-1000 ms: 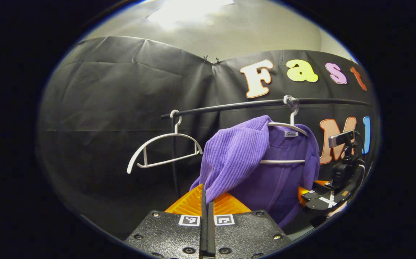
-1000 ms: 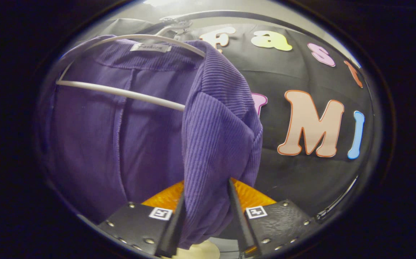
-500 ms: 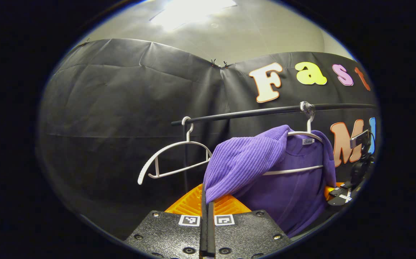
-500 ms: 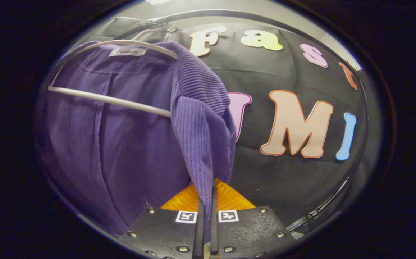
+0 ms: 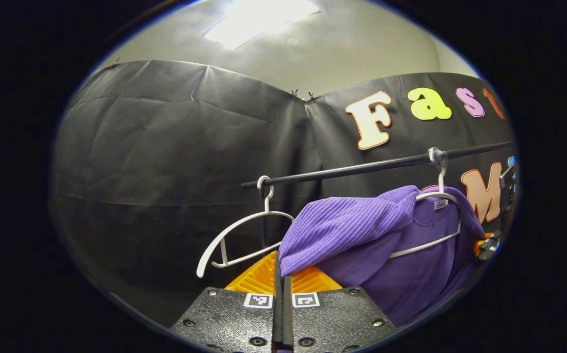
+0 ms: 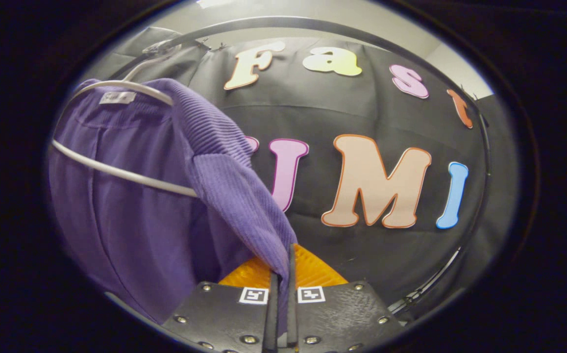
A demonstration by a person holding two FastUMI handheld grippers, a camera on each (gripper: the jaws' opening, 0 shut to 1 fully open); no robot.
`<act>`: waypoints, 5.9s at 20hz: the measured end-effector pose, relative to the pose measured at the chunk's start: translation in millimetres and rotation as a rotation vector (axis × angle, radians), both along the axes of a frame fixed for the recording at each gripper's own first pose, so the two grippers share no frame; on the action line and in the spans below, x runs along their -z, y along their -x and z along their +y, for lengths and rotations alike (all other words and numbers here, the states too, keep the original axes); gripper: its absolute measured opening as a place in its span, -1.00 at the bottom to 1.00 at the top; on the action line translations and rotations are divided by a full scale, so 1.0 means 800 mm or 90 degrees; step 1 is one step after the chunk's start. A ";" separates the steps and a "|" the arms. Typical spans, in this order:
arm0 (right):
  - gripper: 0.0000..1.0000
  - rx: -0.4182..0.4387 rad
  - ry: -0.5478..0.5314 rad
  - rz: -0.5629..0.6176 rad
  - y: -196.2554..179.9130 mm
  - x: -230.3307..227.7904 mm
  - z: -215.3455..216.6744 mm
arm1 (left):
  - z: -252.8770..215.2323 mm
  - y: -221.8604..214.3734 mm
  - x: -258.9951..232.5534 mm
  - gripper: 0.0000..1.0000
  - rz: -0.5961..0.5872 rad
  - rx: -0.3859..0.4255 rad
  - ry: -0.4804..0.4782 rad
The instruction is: Grasp the clothes on the hanger with both hands and then place them into the laundry hamper below.
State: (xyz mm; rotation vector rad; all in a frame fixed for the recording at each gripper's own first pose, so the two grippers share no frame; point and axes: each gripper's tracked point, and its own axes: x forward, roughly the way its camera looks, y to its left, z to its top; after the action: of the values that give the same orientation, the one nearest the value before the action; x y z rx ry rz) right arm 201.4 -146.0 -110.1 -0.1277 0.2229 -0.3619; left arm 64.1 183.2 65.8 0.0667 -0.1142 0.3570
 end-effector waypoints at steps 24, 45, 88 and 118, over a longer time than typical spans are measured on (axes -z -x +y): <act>-0.84 0.044 -0.007 -0.070 -0.053 -0.046 -0.066 | 0.065 -0.081 0.013 -1.00 0.000 -0.025 0.009; -0.84 0.047 -0.024 -0.003 -0.054 0.007 -0.065 | 0.059 -0.090 0.103 -1.00 0.085 -0.036 0.018; -0.84 -0.140 -0.103 0.255 0.140 0.232 0.146 | -0.182 -0.068 0.339 -0.99 0.300 0.249 0.072; -0.68 -0.163 -0.187 0.367 0.198 0.300 0.182 | -0.311 -0.060 0.431 -0.07 0.434 0.434 0.109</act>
State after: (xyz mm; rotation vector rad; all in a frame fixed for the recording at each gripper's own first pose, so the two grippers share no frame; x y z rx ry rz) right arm 42.7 -0.7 -350.5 0.0337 0.8171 -0.0264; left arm 112.2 -65.9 -278.9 -0.0244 0.5602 -0.3493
